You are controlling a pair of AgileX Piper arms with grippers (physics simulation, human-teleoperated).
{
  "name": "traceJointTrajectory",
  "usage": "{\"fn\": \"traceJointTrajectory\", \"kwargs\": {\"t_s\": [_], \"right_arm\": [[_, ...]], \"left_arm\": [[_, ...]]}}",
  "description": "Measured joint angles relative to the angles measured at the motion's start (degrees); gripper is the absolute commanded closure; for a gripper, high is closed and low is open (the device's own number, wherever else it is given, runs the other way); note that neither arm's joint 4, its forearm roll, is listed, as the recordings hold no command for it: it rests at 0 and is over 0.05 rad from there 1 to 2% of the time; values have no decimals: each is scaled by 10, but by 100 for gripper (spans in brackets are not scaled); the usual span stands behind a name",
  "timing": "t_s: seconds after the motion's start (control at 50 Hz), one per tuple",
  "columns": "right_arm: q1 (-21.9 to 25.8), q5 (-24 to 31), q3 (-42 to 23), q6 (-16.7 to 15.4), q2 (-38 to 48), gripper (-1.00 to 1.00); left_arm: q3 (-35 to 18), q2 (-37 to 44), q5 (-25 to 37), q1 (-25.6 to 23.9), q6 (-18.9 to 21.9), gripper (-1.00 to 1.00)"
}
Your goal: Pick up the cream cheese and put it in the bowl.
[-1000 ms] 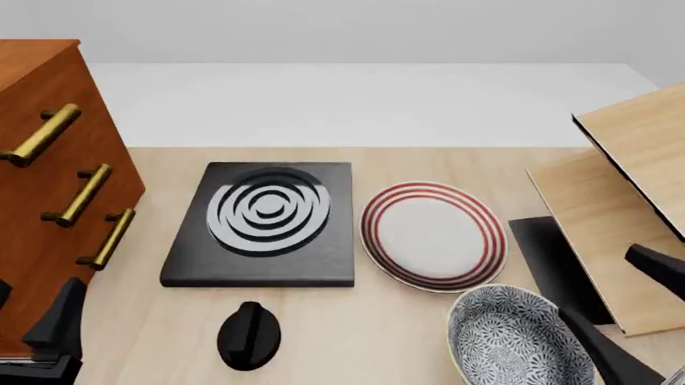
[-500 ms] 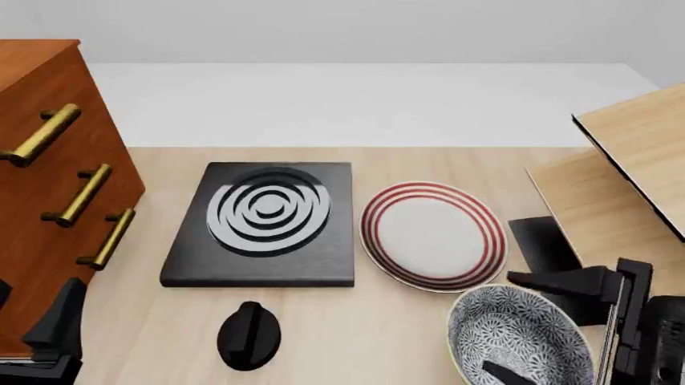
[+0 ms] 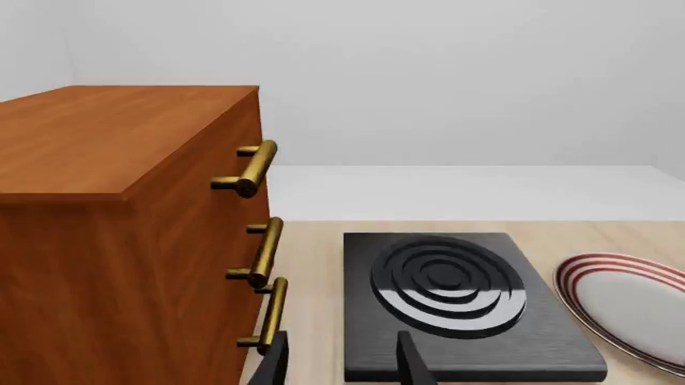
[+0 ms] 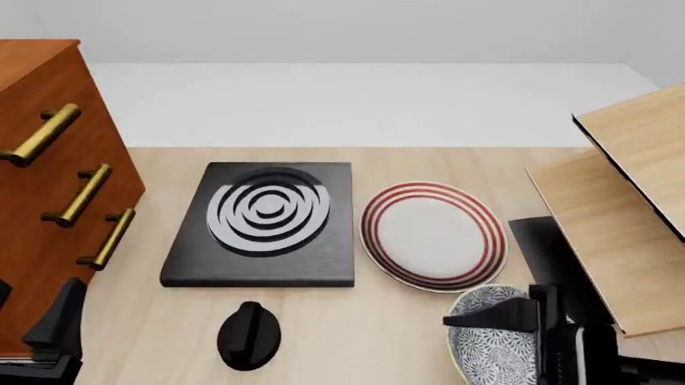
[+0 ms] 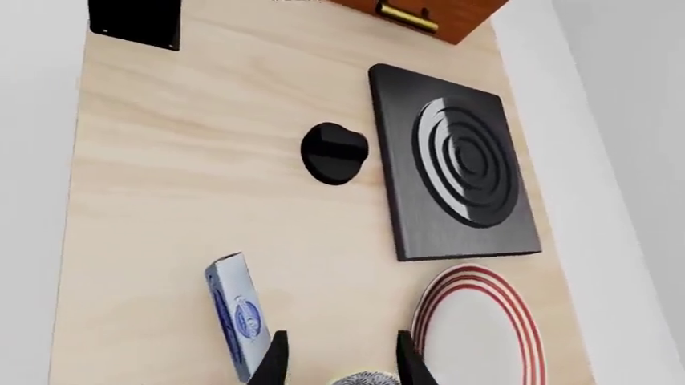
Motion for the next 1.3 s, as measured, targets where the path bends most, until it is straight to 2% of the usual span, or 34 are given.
{"fn": "traceJointTrajectory", "kwargs": {"t_s": [0.4,0.7,1.04,1.3], "right_arm": [[83,-37,-12,36,103,-100],[140,-82,-18,82,191,-100],[163,-123,-6,121,250,-100],[159,-153,16,141,275,-100]], "left_arm": [[0,0,0,0,0,-100],[0,0,0,0,0,-100],[0,0,0,0,0,-100],[0,0,0,0,0,-100]]}}
